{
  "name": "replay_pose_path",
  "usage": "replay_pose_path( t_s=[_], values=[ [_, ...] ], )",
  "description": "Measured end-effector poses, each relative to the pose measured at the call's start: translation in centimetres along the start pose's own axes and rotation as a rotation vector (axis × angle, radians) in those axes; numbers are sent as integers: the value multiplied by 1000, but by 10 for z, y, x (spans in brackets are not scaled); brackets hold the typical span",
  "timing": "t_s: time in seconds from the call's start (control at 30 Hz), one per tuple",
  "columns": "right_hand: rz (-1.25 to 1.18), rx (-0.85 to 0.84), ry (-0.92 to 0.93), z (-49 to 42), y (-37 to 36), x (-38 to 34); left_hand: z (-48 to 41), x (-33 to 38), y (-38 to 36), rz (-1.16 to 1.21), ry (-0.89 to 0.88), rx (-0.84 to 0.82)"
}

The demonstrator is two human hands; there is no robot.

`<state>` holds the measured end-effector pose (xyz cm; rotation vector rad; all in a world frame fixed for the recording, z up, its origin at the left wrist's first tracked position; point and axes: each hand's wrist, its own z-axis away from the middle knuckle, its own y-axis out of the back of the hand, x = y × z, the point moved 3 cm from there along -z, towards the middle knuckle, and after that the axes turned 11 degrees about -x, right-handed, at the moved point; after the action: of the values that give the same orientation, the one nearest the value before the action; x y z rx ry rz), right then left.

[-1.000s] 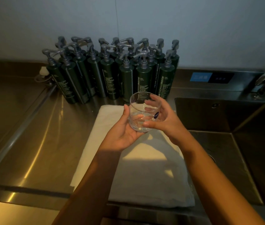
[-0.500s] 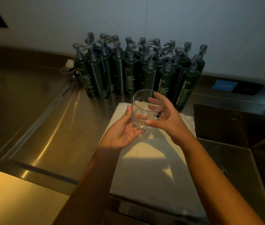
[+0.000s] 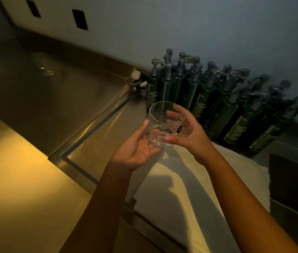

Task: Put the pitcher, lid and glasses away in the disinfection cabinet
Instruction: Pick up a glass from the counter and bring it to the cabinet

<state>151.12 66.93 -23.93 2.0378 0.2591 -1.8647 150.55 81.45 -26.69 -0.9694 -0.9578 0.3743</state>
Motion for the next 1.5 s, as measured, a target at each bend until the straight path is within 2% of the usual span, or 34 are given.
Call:
replay_pose_path(
  t_s=[0.4, 0.73, 0.87, 1.1, 1.3, 1.5],
  values=[
    [4, -241, 62, -104, -177, -38, 113, 136, 93, -6, -226, 125],
    [9, -454, 131, -182, -360, -74, 241, 249, 188, 21, -452, 209],
    [0, -577, 155, -198, -435, -83, 299, 274, 221, 8, -568, 270],
    [-18, -841, 150, -222, -550, -78, 385, 295, 270, 186, -761, 432],
    [-19, -987, 187, -267, -634, -72, 423, 335, 318, 219, -855, 555],
    [-77, -1006, 239, -365, -693, -82, 421, 434, 366, 173, -853, 605]
  ],
)
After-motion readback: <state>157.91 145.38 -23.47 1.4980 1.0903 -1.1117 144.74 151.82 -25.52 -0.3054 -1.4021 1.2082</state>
